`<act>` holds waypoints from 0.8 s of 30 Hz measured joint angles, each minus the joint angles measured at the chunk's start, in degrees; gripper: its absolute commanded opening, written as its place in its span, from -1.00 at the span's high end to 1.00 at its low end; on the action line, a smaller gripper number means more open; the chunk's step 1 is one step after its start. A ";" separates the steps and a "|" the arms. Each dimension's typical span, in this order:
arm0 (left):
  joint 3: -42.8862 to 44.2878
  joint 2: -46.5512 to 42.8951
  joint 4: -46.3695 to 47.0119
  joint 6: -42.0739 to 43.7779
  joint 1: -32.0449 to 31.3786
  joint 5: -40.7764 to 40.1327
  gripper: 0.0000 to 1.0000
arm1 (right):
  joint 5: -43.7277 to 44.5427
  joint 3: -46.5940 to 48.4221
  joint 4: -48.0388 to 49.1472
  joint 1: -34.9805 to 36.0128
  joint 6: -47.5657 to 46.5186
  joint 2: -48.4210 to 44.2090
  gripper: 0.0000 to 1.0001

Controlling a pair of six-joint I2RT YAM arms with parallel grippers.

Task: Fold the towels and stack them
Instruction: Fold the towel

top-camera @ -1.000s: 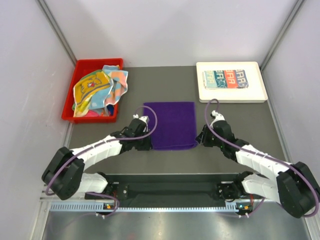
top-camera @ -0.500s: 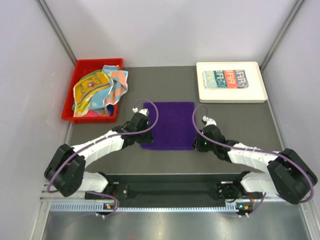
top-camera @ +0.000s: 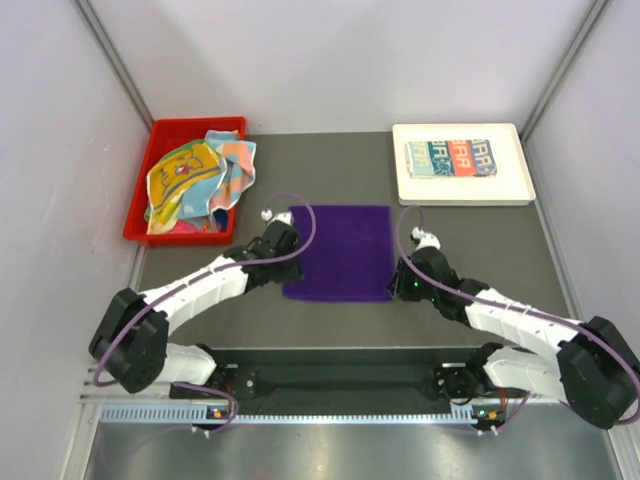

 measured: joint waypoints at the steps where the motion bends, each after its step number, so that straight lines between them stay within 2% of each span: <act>1: 2.27 0.09 -0.70 0.39 0.33 -0.76 0.42 | 0.33 2.01 -1.75 -0.11 -0.52 0.15 0.44; 6: 16.61 5.81 0.22 2.93 4.96 -1.03 0.45 | -0.04 17.42 -4.98 -4.83 -4.98 6.58 0.45; 14: 31.85 26.99 4.68 9.46 15.63 4.81 0.53 | -5.35 41.40 -3.98 -13.33 -10.97 31.56 0.50; 20: 36.85 37.77 5.62 13.49 17.55 8.83 0.53 | -8.61 53.16 -4.20 -14.95 -13.16 47.67 0.54; 24: 37.86 40.09 5.81 14.27 17.94 7.98 0.53 | -9.86 55.36 -3.91 -16.06 -13.44 53.66 0.55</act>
